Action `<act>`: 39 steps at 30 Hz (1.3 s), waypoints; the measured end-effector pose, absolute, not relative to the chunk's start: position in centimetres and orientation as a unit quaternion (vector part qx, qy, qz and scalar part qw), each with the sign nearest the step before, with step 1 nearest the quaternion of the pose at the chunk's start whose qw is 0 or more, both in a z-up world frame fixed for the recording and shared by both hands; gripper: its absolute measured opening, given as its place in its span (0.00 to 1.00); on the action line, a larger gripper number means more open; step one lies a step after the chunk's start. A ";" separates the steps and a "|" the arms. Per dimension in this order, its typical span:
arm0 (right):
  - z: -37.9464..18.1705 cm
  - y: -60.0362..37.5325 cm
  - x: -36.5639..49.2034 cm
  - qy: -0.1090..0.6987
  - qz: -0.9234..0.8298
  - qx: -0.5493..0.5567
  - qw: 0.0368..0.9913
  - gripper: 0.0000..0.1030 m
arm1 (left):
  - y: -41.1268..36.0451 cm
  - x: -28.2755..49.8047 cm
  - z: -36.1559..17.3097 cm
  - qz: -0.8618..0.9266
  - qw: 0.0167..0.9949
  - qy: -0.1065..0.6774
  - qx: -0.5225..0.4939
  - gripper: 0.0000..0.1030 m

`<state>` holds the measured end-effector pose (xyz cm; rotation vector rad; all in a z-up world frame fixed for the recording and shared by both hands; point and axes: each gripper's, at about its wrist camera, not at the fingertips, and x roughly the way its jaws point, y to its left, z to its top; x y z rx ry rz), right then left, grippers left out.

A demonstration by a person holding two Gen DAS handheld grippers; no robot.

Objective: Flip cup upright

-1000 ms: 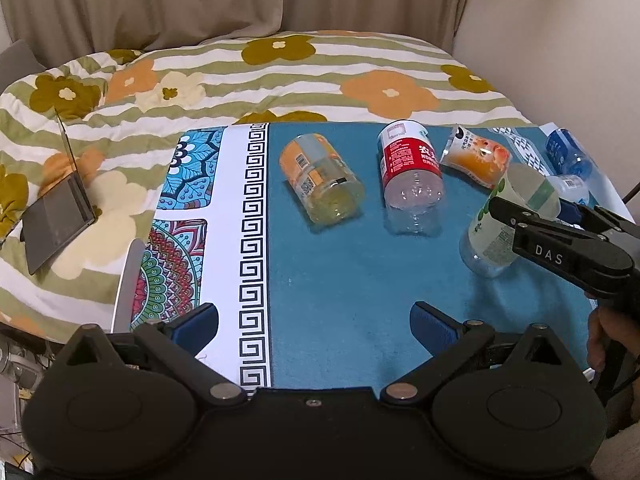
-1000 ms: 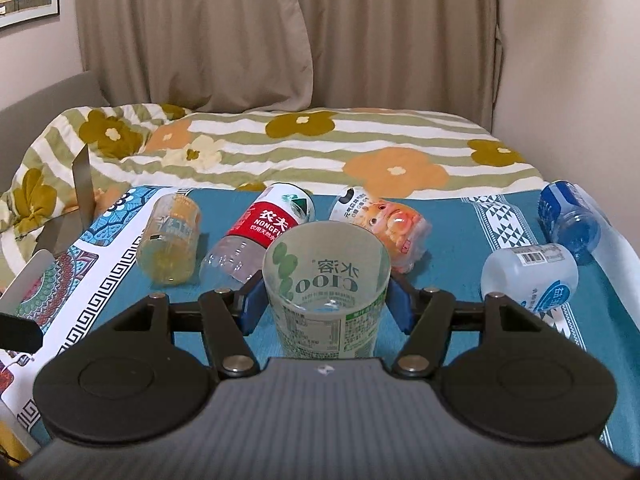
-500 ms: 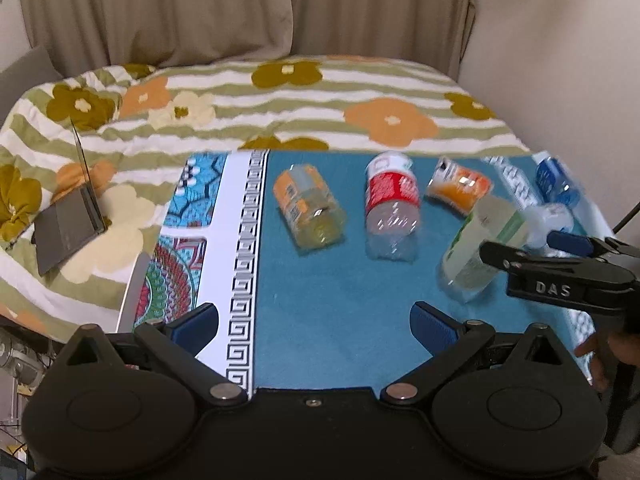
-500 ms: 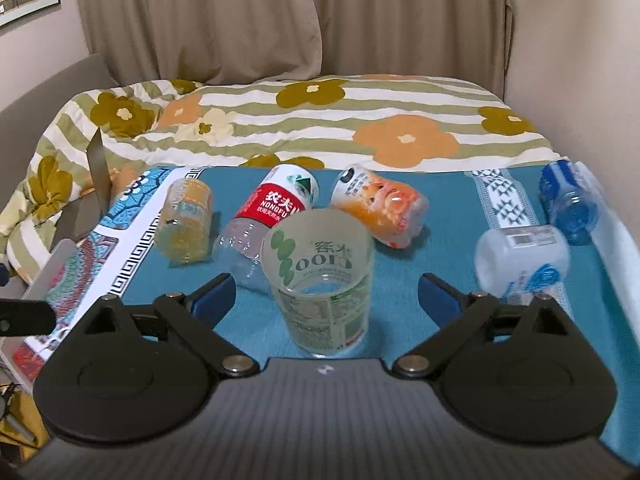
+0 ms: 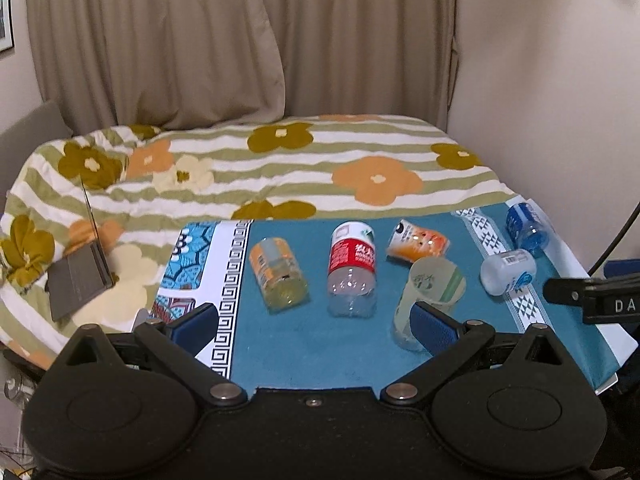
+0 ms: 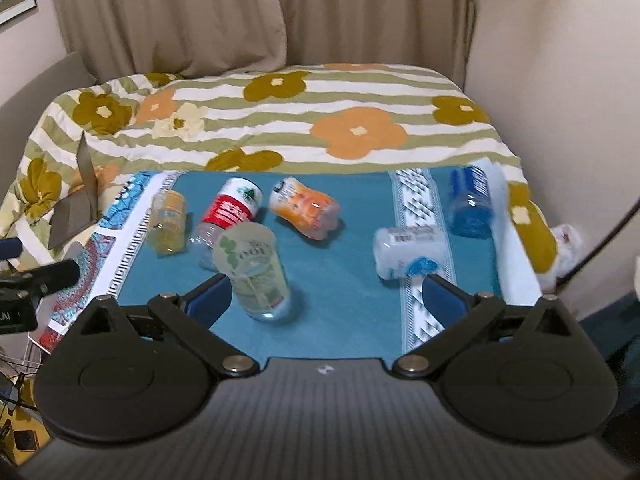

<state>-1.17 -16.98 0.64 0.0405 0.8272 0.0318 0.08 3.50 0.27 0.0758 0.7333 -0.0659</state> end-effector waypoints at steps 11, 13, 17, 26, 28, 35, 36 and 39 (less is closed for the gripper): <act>0.0 -17.9 -3.1 0.409 0.005 0.029 0.912 1.00 | 2.1 -1.1 -0.1 -0.033 0.939 0.340 0.041 1.00; 0.1 -18.0 -3.1 0.408 0.003 0.028 0.912 1.00 | 1.9 -1.3 -0.1 -0.033 0.939 0.341 0.042 1.00; 0.2 -18.1 -3.2 0.406 0.001 0.029 0.913 1.00 | 2.0 -1.4 -0.1 -0.033 0.939 0.340 0.047 1.00; 0.5 -17.9 -3.2 0.407 0.002 0.028 0.913 1.00 | 2.2 -1.7 0.0 -0.032 0.940 0.336 0.052 1.00; 0.4 -17.8 -3.2 0.407 0.002 0.029 0.913 1.00 | 2.2 -1.7 0.1 -0.032 0.940 0.335 0.051 1.00; 0.4 -17.8 -3.2 0.407 0.002 0.028 0.913 1.00 | 2.2 -1.8 0.2 -0.033 0.941 0.334 0.053 1.00; 0.5 -17.6 -3.2 0.407 0.001 0.029 0.913 1.00 | 2.2 -1.8 0.2 -0.033 0.941 0.334 0.053 1.00; 0.5 -17.6 -3.2 0.407 0.001 0.028 0.913 1.00 | 2.1 -1.8 0.2 -0.033 0.940 0.335 0.052 1.00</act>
